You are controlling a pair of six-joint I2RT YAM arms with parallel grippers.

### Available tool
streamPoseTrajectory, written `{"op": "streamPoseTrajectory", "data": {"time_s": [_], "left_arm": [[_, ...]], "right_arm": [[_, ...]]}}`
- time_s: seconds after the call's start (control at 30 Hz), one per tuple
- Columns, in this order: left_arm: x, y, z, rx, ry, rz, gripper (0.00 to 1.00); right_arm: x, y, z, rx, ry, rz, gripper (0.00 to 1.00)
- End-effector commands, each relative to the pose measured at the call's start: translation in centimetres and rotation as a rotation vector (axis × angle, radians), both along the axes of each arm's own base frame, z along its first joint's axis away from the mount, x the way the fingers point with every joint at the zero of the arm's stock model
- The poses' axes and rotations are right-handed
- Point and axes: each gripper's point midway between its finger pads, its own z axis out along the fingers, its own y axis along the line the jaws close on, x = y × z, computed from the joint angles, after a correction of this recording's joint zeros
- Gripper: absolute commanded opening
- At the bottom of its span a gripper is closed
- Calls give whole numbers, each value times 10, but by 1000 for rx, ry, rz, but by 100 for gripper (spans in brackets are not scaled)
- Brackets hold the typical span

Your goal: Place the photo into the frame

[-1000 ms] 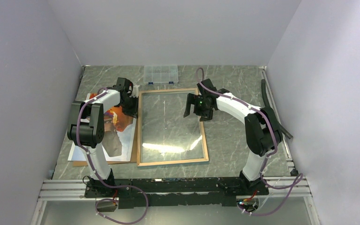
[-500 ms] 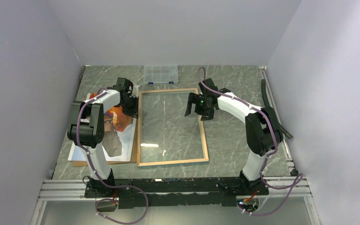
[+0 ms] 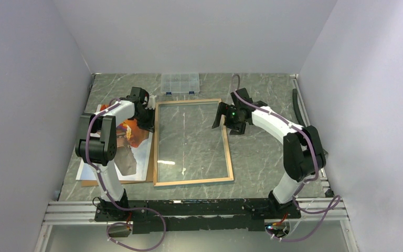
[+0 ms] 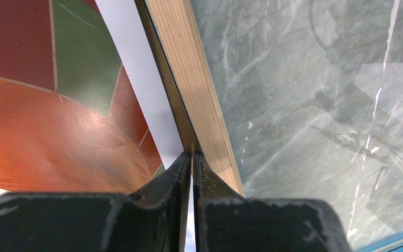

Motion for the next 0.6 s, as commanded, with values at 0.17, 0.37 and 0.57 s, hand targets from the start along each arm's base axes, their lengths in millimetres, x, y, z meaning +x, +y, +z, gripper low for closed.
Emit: {"op": "streamPoseTrajectory", "data": {"time_s": [0.17, 0.37, 0.57], "left_arm": [[-19, -30, -19, -46, 90, -54, 12], [-18, -51, -20, -36, 83, -96, 12], [-18, -78, -20, -27, 78, -152, 12]], "right_arm": [[2, -15, 26, 64, -77, -63, 96], [0, -24, 33, 79, -94, -84, 96], [0, -29, 38, 80, -109, -97, 96]]}}
